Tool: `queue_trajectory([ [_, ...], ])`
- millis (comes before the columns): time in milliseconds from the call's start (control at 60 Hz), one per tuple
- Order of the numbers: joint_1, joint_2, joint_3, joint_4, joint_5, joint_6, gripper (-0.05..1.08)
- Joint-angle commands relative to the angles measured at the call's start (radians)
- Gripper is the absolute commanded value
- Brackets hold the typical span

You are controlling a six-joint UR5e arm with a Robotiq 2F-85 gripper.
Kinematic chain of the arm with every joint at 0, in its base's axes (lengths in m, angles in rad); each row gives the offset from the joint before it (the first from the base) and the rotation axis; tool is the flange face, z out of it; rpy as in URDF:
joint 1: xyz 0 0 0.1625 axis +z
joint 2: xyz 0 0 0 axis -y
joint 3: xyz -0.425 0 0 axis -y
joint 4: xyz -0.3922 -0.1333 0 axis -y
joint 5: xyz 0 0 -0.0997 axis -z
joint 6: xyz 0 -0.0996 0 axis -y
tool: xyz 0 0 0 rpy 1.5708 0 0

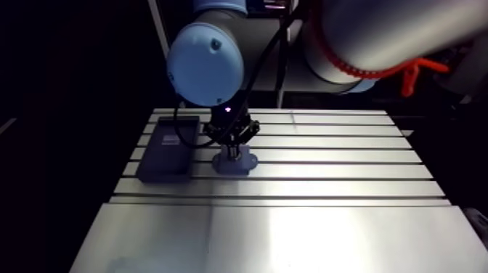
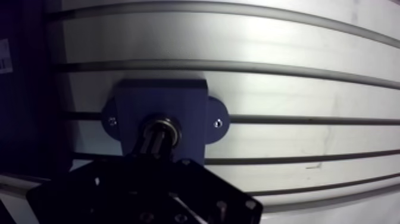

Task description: Pick up the bearing and press it into the housing until flush.

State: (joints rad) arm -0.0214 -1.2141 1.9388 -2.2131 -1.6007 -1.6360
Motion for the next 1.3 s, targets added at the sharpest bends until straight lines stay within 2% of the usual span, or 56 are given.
queue_trajectory([
  [17,0.0,0.0,0.001,-0.001,0.0,0.0,1.05],
  [1300,0.0,0.003,0.002,-0.003,0.0,-0.003,1.04],
])
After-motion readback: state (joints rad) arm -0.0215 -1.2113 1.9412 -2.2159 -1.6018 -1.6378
